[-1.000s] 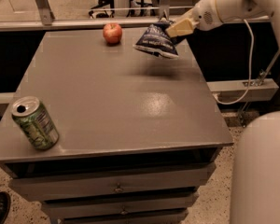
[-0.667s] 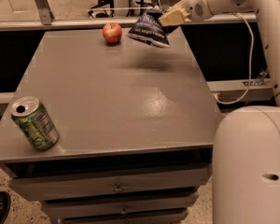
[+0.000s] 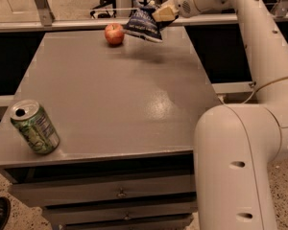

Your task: Move blue chip bag near apple

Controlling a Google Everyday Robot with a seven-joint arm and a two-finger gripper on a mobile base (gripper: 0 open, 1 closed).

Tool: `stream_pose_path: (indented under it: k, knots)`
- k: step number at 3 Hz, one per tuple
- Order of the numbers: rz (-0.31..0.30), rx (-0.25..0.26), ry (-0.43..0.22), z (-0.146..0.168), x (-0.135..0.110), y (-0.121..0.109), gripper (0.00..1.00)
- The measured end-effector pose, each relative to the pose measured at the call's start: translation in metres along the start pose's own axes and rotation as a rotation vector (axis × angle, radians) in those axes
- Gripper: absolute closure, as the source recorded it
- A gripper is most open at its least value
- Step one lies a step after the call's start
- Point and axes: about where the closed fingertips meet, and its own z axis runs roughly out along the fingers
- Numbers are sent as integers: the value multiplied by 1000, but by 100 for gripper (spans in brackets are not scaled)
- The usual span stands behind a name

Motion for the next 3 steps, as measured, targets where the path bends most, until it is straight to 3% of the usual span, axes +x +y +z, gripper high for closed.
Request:
stream_pose_path:
  k: [1,2,3]
  knots:
    - [-1,10,32,25,7,-2,100]
    - [7,17,64,41,17,-3,88]
    - [15,26,98,49,28,-6,57]
